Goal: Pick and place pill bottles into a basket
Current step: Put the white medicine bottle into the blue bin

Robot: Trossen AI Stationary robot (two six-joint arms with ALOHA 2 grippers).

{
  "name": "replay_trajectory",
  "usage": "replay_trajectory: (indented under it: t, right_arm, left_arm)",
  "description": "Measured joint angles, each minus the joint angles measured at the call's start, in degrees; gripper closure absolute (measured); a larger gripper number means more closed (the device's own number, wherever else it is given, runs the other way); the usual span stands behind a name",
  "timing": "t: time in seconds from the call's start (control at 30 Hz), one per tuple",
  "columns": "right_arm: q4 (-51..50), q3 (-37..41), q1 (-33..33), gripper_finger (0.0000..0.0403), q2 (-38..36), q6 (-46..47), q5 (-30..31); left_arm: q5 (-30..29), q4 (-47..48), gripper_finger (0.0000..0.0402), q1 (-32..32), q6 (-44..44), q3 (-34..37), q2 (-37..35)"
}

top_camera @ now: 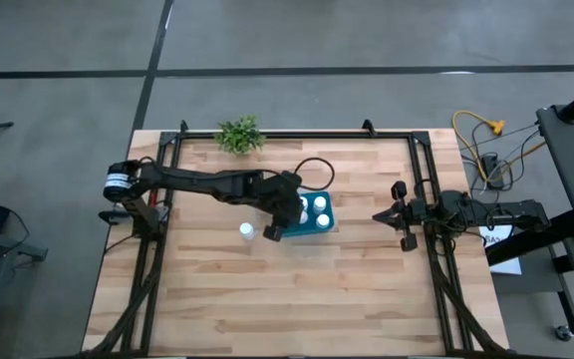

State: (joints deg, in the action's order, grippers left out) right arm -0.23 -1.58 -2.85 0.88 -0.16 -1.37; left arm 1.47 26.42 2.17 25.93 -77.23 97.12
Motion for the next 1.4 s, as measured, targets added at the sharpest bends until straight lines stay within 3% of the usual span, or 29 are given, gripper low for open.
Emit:
replay_trajectory:
  t: [0.2, 0.6, 1.03, 1.4]
  right_arm:
    - [0.04, 0.0, 0.0, 0.0394, 0.0, -0.03, 0.0]
    - [0.02, 0.0, -0.02, 0.0394, 0.02, -0.2, -0.02]
    - [0.04, 0.0, 0.0, 0.0394, 0.0, 0.0, -0.06]
    - [0.07, 0.0, -0.01, 0.0394, 0.0, -0.01, 0.0]
  left_arm:
    - [4.06, -0.64, 0.0259, 1.31, 0.05, -0.02, 0.04]
    - [6.21, -1.28, 0.0259, 4.5, 1.85, 0.63, 1.97]
    - [9.33, 0.0, 0.0259, 5.36, 1.86, -4.55, 8.38]
    - [12.64, 0.06, 0.0259, 5.36, 1.1, -4.18, 8.61]
